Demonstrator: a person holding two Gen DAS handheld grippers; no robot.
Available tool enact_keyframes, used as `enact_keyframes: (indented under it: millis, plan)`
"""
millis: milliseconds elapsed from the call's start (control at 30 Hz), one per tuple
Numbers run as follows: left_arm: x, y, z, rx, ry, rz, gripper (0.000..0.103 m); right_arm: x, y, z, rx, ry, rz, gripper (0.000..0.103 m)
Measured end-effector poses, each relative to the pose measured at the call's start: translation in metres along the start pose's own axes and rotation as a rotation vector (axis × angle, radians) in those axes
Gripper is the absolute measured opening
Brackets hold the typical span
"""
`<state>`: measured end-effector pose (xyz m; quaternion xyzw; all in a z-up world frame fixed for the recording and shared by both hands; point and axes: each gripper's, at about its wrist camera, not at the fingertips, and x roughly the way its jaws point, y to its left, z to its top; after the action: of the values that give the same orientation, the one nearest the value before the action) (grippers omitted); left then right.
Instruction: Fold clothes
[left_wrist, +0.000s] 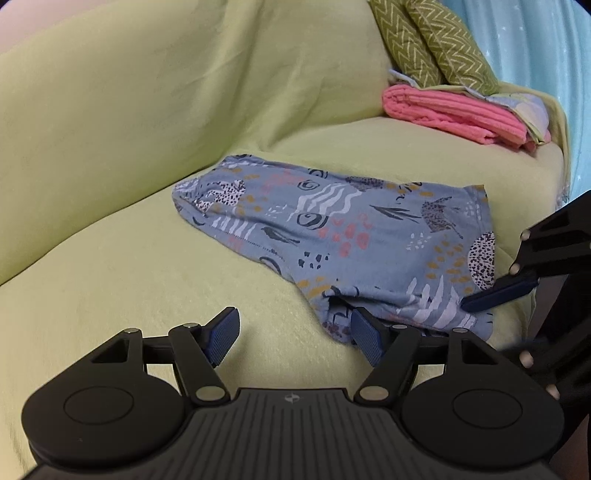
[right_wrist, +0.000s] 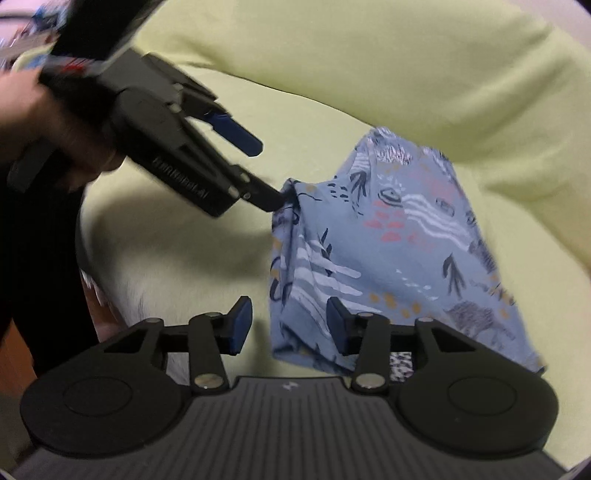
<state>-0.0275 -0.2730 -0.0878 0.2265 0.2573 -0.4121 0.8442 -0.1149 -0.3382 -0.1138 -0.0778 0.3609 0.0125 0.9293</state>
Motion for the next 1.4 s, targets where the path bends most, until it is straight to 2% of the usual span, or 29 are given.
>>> enact_keyframes:
  millis: [67,100,233,433,533,567,600,667,733,800,933,967,1000,1200,1400]
  plan:
    - [0.004,0.0,0.001,0.014,0.002,0.007,0.069,0.002,0.0,-0.001,-0.012,0.026,-0.019,0.006]
    - [0.006,0.001,0.001,0.016,0.005,0.007,0.069,0.003,0.0,-0.002,-0.021,0.039,-0.03,0.004]
    - [0.009,0.005,0.0,0.009,0.011,0.002,0.069,-0.012,0.011,-0.007,-0.214,0.042,-0.112,0.003]
    - [0.006,0.005,-0.003,0.03,0.012,-0.011,0.07,-0.002,0.032,-0.015,-0.361,0.069,-0.099,0.003]
    - [0.0,0.008,-0.004,0.057,0.006,-0.023,0.071,0.001,0.037,-0.018,-0.368,0.073,-0.098,0.007]
    - [-0.002,0.01,-0.004,0.069,0.002,-0.026,0.072,-0.002,0.035,-0.018,-0.35,0.063,-0.093,0.019]
    - [-0.004,0.011,-0.005,0.082,-0.003,-0.028,0.073,-0.007,0.034,-0.018,-0.327,0.052,-0.087,0.036]
    - [-0.008,0.011,-0.005,0.117,-0.014,-0.045,0.073,-0.012,0.035,-0.02,-0.312,0.033,-0.086,0.04]
    - [-0.009,0.008,-0.006,0.172,-0.023,-0.057,0.073,-0.012,0.038,-0.022,-0.318,0.029,-0.093,0.039]
    - [-0.011,0.002,-0.006,0.237,-0.031,-0.069,0.073,-0.008,0.04,-0.023,-0.32,0.029,-0.106,0.031]
    - [-0.016,-0.011,-0.008,0.352,-0.067,-0.101,0.073,0.002,0.041,-0.025,-0.356,0.029,-0.127,0.029]
    - [-0.017,-0.015,-0.009,0.389,-0.078,-0.106,0.074,0.003,0.041,-0.026,-0.369,0.021,-0.128,0.026]
    - [-0.018,-0.019,-0.01,0.431,-0.09,-0.115,0.074,0.003,0.04,-0.026,-0.374,0.019,-0.127,0.005]
    - [-0.021,-0.057,-0.023,0.732,-0.153,-0.16,0.078,-0.009,0.025,-0.013,-0.325,0.023,-0.089,0.005]
    - [-0.01,-0.097,-0.029,0.974,-0.22,-0.183,0.065,-0.022,0.02,-0.001,-0.334,0.012,-0.065,0.005]
